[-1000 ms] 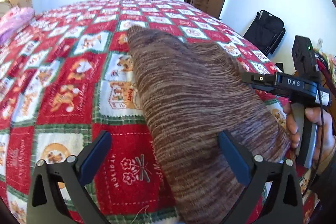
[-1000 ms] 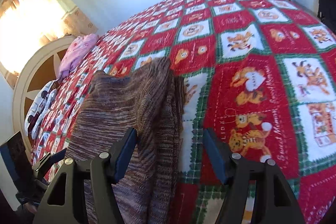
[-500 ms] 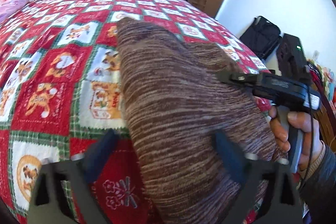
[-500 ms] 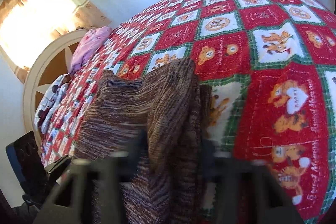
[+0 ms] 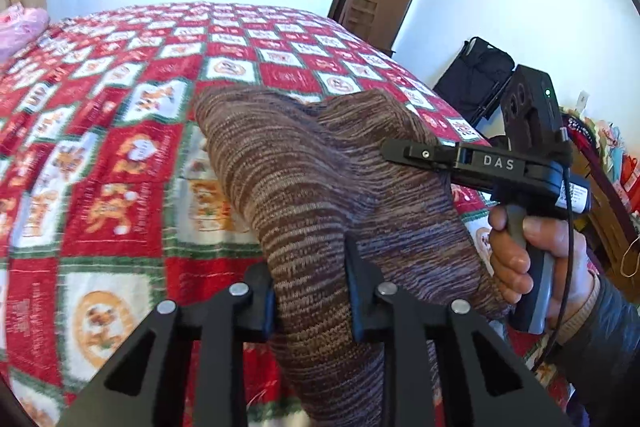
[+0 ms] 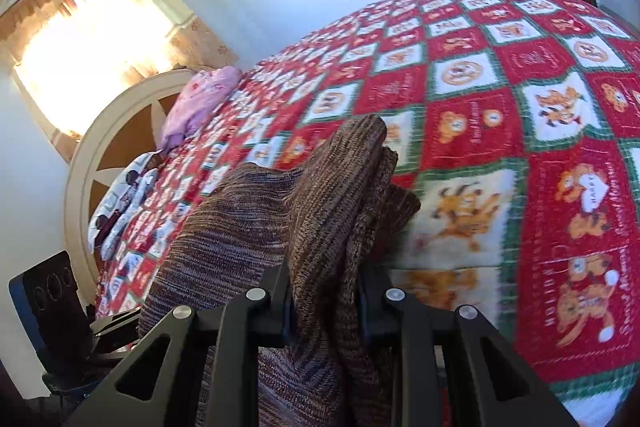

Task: Fold small clothes

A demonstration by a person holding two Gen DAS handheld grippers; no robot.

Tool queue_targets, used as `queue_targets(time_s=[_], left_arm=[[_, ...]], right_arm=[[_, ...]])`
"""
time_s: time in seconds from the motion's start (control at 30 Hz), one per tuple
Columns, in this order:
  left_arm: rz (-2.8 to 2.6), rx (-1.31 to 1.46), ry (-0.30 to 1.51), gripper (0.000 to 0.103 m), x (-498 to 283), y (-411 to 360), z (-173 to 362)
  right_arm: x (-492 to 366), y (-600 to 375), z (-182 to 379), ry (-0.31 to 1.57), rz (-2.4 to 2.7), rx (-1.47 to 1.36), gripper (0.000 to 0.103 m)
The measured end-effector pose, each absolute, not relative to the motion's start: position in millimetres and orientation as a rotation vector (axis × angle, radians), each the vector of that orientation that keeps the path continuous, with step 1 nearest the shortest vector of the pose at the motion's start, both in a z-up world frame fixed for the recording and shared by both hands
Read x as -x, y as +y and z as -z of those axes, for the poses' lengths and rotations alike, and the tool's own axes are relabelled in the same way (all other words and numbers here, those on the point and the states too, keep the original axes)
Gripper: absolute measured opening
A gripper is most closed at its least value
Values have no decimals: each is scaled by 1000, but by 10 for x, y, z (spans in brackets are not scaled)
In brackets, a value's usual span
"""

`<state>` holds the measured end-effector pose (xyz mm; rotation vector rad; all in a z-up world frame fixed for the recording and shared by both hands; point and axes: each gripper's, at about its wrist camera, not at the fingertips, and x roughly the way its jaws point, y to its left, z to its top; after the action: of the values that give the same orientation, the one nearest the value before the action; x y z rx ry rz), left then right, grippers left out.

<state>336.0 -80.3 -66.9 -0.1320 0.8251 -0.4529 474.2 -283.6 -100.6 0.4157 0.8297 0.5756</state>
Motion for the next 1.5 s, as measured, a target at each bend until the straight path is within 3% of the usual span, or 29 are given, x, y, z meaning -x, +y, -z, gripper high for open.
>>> queue_targets(time_s=[1.5], left_arm=[[-8,255,690,26,-1918,1696,423]], right_arm=[[-4040,508,663,891,-1056,-238,24]])
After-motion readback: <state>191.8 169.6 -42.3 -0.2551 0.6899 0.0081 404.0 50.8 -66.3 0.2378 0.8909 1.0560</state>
